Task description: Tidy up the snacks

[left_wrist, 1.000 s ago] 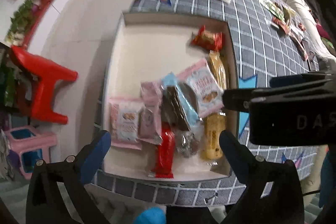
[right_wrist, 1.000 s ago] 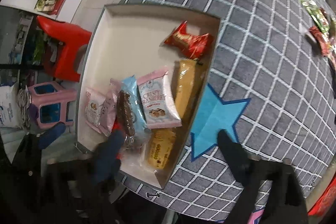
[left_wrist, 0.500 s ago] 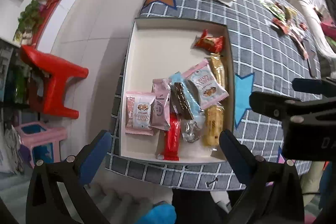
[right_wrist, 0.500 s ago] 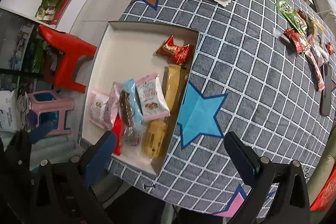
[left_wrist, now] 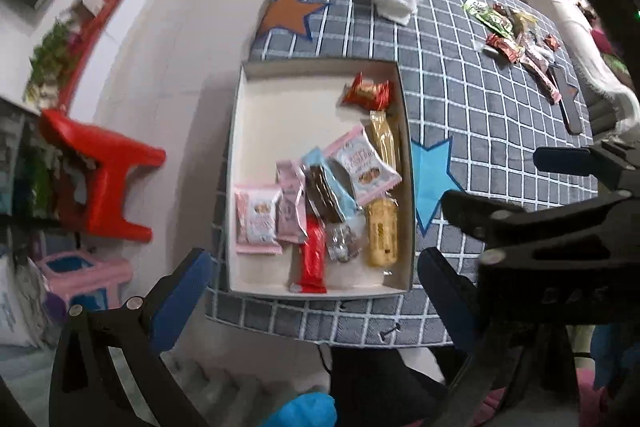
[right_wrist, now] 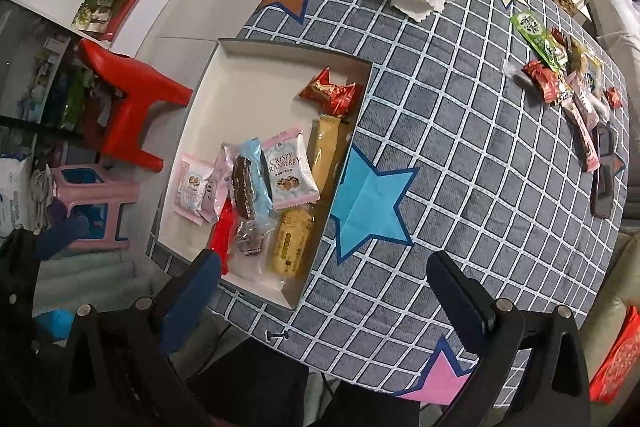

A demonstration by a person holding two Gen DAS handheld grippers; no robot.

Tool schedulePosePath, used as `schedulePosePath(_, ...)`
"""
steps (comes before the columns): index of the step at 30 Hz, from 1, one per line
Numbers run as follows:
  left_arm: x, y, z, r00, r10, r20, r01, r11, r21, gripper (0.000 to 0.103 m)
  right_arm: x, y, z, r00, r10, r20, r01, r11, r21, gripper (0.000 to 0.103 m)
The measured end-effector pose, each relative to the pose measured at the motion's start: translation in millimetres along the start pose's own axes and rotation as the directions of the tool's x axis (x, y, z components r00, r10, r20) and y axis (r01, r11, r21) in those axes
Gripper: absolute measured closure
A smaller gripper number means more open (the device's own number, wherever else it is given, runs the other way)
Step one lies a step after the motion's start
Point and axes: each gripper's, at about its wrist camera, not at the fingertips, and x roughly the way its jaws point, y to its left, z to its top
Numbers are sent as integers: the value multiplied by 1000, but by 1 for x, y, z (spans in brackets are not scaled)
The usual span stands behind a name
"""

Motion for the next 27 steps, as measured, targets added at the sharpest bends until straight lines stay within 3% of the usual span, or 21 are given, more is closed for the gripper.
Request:
schedulePosePath(3, -6, -1, 3, 1000, 19, 25, -19, 1000, 5, 0, -2, 2, 1, 1000, 0, 4, 0, 1000, -11, 0)
schedulePosePath(27, -6, -5, 5, 1000, 27, 11, -27, 1000, -5, 0, -7, 2, 7, 1000, 8, 12, -7, 999, -37, 0)
